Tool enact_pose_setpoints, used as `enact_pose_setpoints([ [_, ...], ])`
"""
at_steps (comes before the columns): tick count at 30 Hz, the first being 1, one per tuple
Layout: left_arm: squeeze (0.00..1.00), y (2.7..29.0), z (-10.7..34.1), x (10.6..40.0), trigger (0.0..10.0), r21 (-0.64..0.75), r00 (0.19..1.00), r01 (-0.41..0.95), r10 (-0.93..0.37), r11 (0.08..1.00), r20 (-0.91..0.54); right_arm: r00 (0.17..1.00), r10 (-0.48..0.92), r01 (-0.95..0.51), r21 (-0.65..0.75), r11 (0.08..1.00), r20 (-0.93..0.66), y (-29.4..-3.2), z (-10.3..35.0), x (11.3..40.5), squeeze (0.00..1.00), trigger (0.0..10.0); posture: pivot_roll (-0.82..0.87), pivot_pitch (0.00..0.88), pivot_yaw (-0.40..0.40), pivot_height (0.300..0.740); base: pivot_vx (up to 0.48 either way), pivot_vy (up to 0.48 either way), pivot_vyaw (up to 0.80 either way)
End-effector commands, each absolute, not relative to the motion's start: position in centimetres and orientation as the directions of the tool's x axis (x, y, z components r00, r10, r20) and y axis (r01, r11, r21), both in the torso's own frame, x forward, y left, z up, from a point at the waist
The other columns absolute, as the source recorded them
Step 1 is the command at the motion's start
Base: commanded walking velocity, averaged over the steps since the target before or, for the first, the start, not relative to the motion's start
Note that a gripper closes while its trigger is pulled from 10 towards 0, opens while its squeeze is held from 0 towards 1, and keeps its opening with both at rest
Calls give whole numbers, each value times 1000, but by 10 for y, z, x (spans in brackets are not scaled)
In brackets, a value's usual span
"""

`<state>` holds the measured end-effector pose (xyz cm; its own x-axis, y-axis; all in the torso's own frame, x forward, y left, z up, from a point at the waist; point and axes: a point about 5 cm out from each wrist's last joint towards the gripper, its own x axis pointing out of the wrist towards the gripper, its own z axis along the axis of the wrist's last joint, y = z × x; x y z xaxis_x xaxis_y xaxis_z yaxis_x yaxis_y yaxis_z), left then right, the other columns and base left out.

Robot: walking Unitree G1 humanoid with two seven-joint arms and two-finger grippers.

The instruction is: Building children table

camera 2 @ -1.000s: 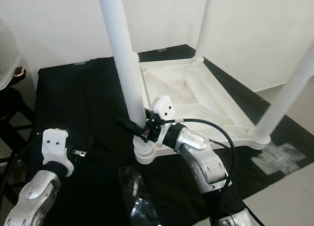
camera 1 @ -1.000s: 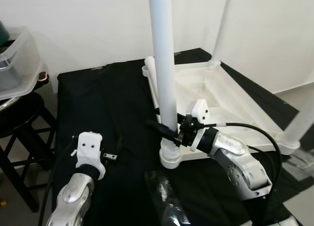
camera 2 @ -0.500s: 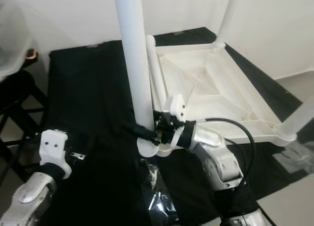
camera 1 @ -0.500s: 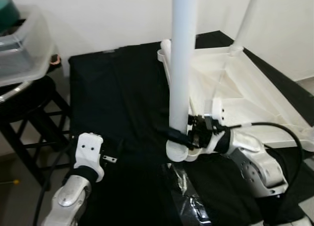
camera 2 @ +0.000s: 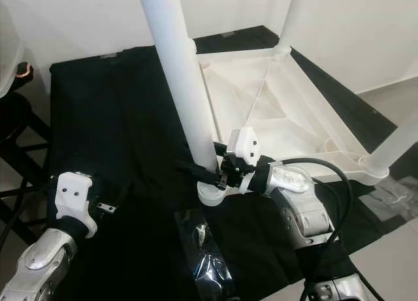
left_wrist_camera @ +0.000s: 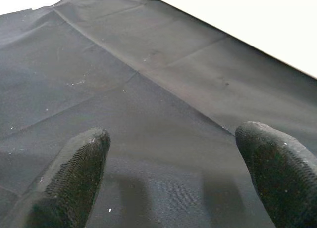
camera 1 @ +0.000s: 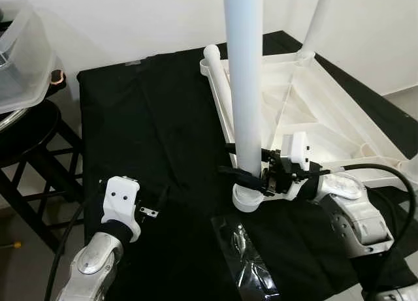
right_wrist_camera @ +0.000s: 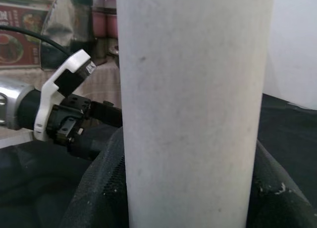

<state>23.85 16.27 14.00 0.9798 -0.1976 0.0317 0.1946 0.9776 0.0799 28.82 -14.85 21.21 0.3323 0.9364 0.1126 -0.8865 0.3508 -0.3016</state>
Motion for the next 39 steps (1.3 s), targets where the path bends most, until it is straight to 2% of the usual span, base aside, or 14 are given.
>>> enact_pose_setpoints([
  [1,0,167,138,237,10000,88,980,197,-199,976,13,320,938,-895,-284,344,129,-150,211,287,0,10000,11,194,32,740,0,0,0],
  [13,0,170,138,235,10000,99,978,209,-210,973,2,301,940,-915,-231,331,159,-152,196,278,0,10000,20,196,51,740,0,0,0],
  [19,0,171,137,235,10000,102,976,215,-216,971,-2,362,920,-890,-238,389,151,-160,191,279,0,10000,18,194,58,740,0,0,0],
  [21,0,171,137,235,10000,103,976,216,-217,971,-3,392,907,-875,-241,419,155,-163,190,281,0,10000,18,194,59,740,0,0,0],
  [22,0,171,137,235,10000,103,975,220,-220,970,-5,443,882,-846,-250,471,161,-169,190,286,0,10000,17,193,64,740,0,0,0],
  [26,0,171,138,235,10000,104,974,224,-225,969,-5,478,862,-822,-260,507,171,-172,192,290,0,10000,15,195,66,740,0,0,0],
  [32,0,178,155,242,10000,36,967,250,-252,967,48,425,874,-845,-243,477,237,-165,211,287,0,10000,12,190,56,740,0,0,0],
  [35,0,187,190,251,10000,-63,932,335,-321,940,168,381,880,-856,-253,452,283,-165,228,284,0,10000,15,180,44,740,0,0,0],
  [37,0,186,224,249,10000,-67,838,506,-472,860,273,351,887,-860,-272,432,300,-165,239,284,0,10000,16,171,39,740,0,0,0],
  [39,0,185,248,247,10000,-32,754,604,-558,797,346,331,897,-860,-297,414,292,-164,244,283,0,10000,14,158,34,740,0,0,0],
])
